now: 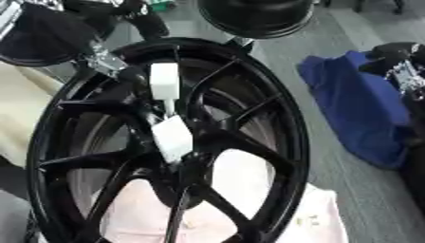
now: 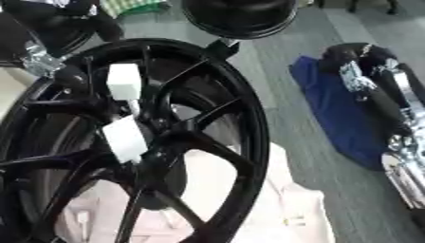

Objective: Pull the pin out of the wheel hub.

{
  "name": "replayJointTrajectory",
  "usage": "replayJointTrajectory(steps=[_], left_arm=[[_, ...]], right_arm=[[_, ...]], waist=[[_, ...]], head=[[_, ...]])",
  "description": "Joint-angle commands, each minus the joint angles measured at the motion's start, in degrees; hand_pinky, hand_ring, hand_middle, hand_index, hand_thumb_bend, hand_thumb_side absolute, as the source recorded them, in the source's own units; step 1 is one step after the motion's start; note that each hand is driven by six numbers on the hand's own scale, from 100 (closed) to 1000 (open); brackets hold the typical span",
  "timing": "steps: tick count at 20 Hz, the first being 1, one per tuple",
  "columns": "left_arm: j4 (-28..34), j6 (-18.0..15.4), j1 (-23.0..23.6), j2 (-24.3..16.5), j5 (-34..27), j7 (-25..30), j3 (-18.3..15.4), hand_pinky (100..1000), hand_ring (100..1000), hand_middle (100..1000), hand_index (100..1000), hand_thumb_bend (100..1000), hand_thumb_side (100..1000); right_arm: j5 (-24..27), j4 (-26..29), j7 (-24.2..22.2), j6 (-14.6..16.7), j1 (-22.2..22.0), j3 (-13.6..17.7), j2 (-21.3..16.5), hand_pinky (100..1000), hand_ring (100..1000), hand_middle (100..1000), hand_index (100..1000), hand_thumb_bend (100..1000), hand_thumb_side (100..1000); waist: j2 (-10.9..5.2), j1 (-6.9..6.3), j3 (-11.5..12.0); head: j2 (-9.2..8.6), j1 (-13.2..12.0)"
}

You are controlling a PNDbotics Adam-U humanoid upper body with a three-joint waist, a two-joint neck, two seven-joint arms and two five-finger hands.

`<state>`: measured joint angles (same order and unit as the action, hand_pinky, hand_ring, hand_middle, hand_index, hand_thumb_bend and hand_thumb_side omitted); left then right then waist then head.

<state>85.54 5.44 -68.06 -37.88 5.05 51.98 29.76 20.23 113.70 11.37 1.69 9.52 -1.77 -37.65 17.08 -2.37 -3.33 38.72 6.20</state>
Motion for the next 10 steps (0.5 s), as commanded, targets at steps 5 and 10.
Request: replayJointTrajectory(steps=[5,10], left_arm=[[2.64,5.79,-1.31,-0.92,7.14,-0.01,0.54,997,884,808,902,729,556],[2.55,9.09,-1.12,-0.52,14.22,-0.01,0.64,987,901,821,908,712,478]], right_arm=[[0.19,0.9,0.12,-0.42,0.21,0.37,-1.53,817,667,649,683,115,515],[0.21,0.9,0.23,-0.53,0.11,0.39,-1.33,817,666,648,683,112,518]], waist=[[-1.62,0.09,-0.02],[-1.48,-0.04,-0.06]], head=[[0.47,-0.05],[0.61,-0.2]])
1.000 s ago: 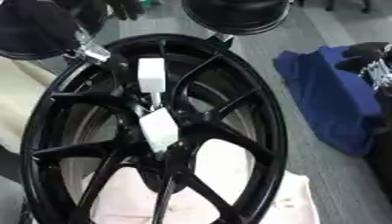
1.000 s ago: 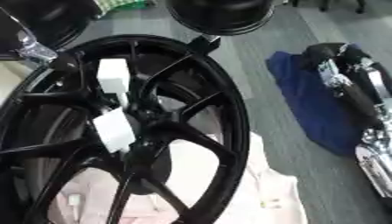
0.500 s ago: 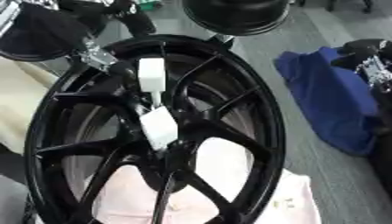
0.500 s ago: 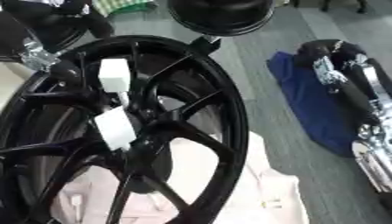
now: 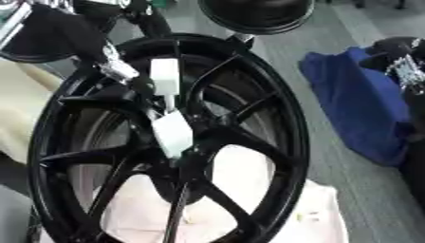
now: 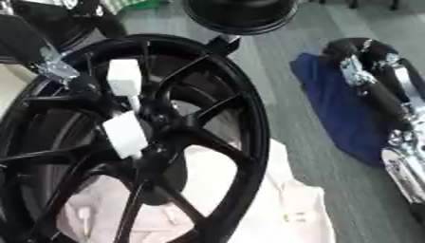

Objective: Pull the pin out of the wheel hub.

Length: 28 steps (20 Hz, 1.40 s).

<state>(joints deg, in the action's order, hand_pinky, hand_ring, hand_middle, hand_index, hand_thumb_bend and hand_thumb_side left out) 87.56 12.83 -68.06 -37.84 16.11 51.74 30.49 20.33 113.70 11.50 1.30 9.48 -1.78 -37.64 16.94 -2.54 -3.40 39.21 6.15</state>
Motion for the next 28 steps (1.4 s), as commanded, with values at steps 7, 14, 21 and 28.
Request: replayJointTrajectory(steps=[7,14,21,28], left_arm=[[-0.23,2.73,-0.73,0.32,7.63,0.23,0.32,976,898,816,904,698,463],[-0.89,3.69,-0.44,1.21,7.56,0.23,0.73,971,863,752,852,701,472],[-1.8,3.3,-0.23,1.7,6.68,0.23,1.24,974,851,736,853,699,470],[-2.63,3.26,0.21,2.14,7.04,0.23,1.5,966,801,684,833,689,471]], right_arm=[[0.14,0.9,0.15,-0.32,0.19,0.38,-1.01,818,667,648,683,113,519],[0.16,0.9,0.23,-0.53,0.28,0.38,-0.76,818,667,648,683,112,521],[0.21,0.9,0.28,-0.7,0.41,0.39,-0.58,819,667,648,683,112,522],[0.3,0.9,0.36,-0.77,0.59,0.39,-0.36,819,667,648,682,111,523]], waist=[[-1.01,0.02,-0.02],[-0.71,-0.12,-0.09],[-0.46,-0.32,-0.13],[-0.21,-0.49,-0.33]], head=[[0.34,-0.25],[0.47,-0.42],[0.62,-0.54],[0.94,-0.78]])
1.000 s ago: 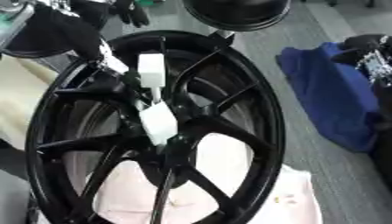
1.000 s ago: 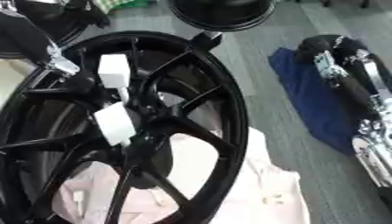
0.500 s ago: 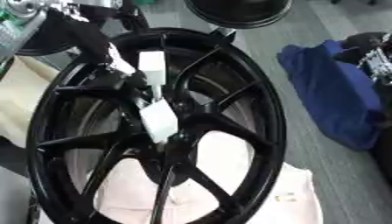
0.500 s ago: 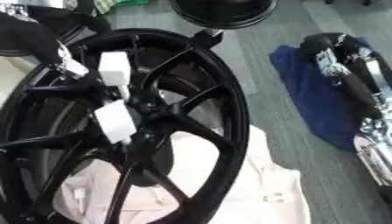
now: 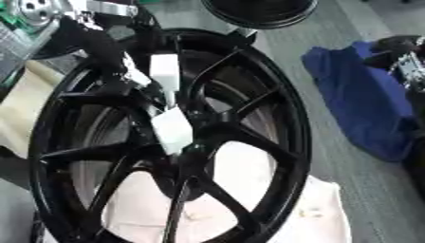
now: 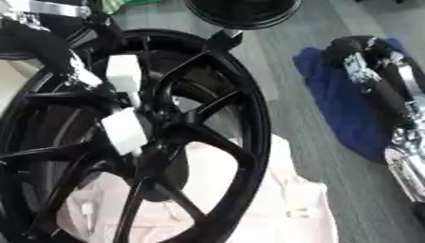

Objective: Pull the pin out of the wheel hub.

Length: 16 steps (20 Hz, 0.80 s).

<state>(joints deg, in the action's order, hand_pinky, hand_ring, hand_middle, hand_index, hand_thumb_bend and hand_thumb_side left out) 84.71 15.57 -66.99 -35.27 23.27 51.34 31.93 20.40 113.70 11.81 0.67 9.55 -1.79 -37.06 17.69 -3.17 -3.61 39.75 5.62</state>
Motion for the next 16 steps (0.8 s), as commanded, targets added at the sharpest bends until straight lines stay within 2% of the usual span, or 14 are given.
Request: replayJointTrajectory(steps=[1,16], left_arm=[[0.26,0.54,-0.93,-0.27,-0.29,0.62,0.07,965,797,687,833,687,473],[0.2,2.04,-1.05,1.16,-1.64,0.62,0.18,932,722,630,810,656,477]], right_arm=[[0.26,0.9,0.05,-0.16,0.57,0.38,-0.92,819,667,648,682,111,523],[0.47,0.9,0.13,-0.41,0.73,0.45,-0.8,820,669,648,683,110,525]], waist=[[-0.98,0.11,-0.14],[-1.24,-0.27,-0.4]], head=[[0.45,-0.29],[0.51,-0.45]])
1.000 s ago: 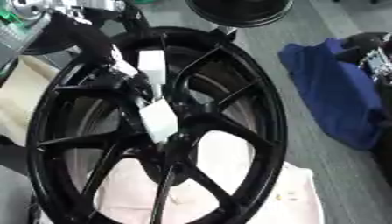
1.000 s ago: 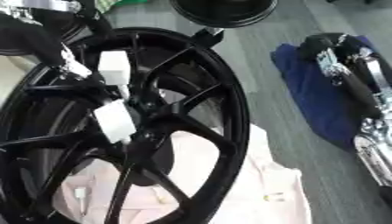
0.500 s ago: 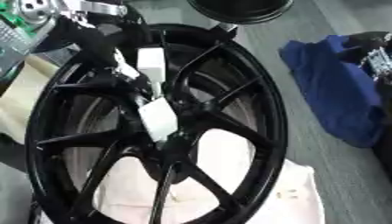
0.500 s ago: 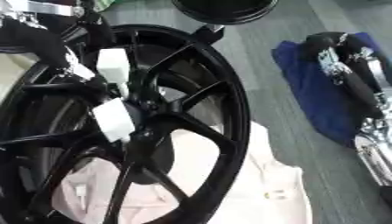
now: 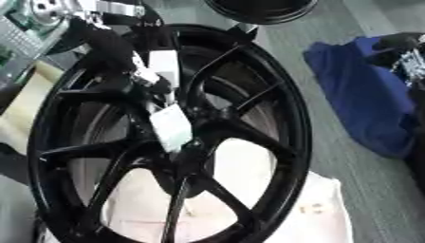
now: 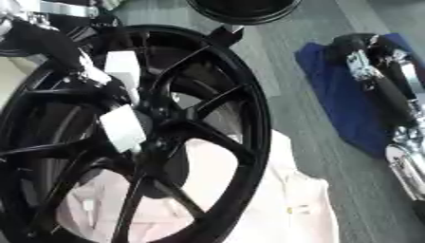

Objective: Pull the pin out of the wheel hub.

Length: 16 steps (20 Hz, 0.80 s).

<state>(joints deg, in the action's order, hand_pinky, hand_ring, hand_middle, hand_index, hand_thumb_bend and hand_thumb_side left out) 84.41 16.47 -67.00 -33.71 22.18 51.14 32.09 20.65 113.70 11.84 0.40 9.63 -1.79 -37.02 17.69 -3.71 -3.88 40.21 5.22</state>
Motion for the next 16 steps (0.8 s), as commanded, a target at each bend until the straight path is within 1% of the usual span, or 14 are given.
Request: replayJointTrajectory(steps=[1,3,6,12,16], left_arm=[[0.52,1.19,-1.06,-0.36,-0.52,0.82,0.06,928,714,622,805,652,472],[0.39,1.18,-0.98,-0.35,-0.18,0.82,0.18,921,698,607,793,650,465],[0.09,0.92,-0.79,-0.38,0.35,0.82,0.35,906,662,587,777,616,443],[-0.45,0.26,-0.65,-0.26,0.63,0.82,0.64,890,622,563,750,530,391],[-0.13,0.25,-0.68,-0.32,0.8,0.82,0.4,880,612,552,736,507,376]], right_arm=[[0.24,0.9,0.11,-0.13,0.67,0.46,-0.84,820,669,648,683,111,525],[0.26,0.9,0.16,-0.1,0.68,0.5,-0.84,821,669,648,683,110,525],[0.27,0.9,0.27,-0.12,0.62,0.54,-0.81,821,669,648,683,110,526],[0.4,0.9,0.43,-0.15,0.73,0.56,-0.78,822,670,648,683,110,526],[0.51,0.9,0.57,-0.2,0.65,0.58,-0.81,822,670,648,683,110,526]], waist=[[-1.23,0.25,-0.16],[-1.22,0.22,-0.2],[-1.18,0.15,-0.19],[-1.18,0.01,-0.16],[-1.29,-0.04,0.02]], head=[[0.04,-0.07],[0.03,-0.07],[-0.03,-0.02],[-0.05,0.02],[0.0,0.04]])
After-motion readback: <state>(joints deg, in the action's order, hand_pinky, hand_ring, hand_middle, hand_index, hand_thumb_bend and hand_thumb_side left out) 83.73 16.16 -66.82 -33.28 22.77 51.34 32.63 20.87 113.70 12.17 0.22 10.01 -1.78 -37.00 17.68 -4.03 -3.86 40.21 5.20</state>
